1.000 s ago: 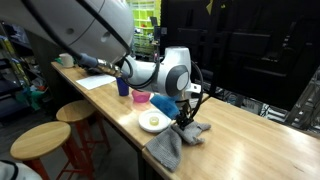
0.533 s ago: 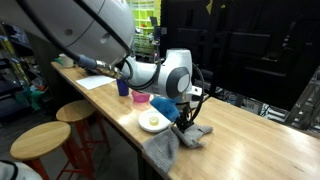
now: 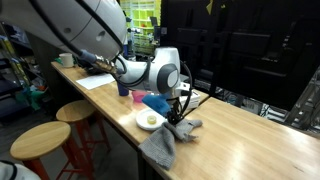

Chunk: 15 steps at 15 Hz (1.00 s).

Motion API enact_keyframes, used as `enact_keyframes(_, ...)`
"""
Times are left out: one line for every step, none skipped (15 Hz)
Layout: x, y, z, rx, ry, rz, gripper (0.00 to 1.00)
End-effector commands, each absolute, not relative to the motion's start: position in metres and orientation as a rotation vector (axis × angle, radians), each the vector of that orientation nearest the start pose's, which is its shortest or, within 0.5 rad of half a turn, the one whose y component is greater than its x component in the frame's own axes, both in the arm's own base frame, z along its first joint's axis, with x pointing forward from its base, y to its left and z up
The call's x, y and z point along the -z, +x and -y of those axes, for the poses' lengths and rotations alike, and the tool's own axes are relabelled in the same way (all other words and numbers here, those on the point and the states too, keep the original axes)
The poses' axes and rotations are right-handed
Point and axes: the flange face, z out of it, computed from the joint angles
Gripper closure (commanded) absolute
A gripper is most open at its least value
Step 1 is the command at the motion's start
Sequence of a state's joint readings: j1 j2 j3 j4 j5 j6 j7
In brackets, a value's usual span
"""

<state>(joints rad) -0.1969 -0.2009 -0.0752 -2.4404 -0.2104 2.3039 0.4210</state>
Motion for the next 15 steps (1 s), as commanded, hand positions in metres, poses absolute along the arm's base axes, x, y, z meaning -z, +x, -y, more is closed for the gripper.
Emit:
enact_keyframes(-0.381, 0.45, 0.115, 0.067, -3.152, -0.882, 0.98)
enact_keyframes(-0.382, 0.451, 0.113, 0.066, -3.154, -0.877, 0.98)
enact_keyframes(-0.383, 0.452, 0.112, 0.059, -3.153, -0.871, 0.98)
enact_keyframes(-0.383, 0.452, 0.11, 0.034, -3.144, -0.863, 0.98)
enact_keyframes(-0.383, 0.453, 0.11, 0.025, -3.136, -0.877, 0.98)
enact_keyframes(-0.384, 0.452, 0.111, 0.024, -3.13, -0.899, 0.98)
enact_keyframes(-0.384, 0.45, 0.115, 0.03, -3.126, -0.913, 0.98)
enact_keyframes(-0.383, 0.446, 0.12, 0.04, -3.123, -0.928, 0.98)
enact_keyframes(-0.382, 0.443, 0.124, 0.047, -3.12, -0.939, 0.98)
enact_keyframes(-0.381, 0.441, 0.129, 0.055, -3.113, -0.953, 0.98)
enact_keyframes(-0.381, 0.438, 0.135, 0.047, -3.099, -0.965, 0.98)
enact_keyframes(-0.38, 0.434, 0.142, 0.041, -3.078, -0.984, 0.98)
enact_keyframes(-0.38, 0.431, 0.149, 0.035, -3.056, -1.008, 0.98)
enact_keyframes(-0.379, 0.427, 0.156, 0.024, -3.032, -1.031, 0.98)
enact_keyframes(-0.376, 0.421, 0.165, 0.01, -3.004, -1.052, 0.98)
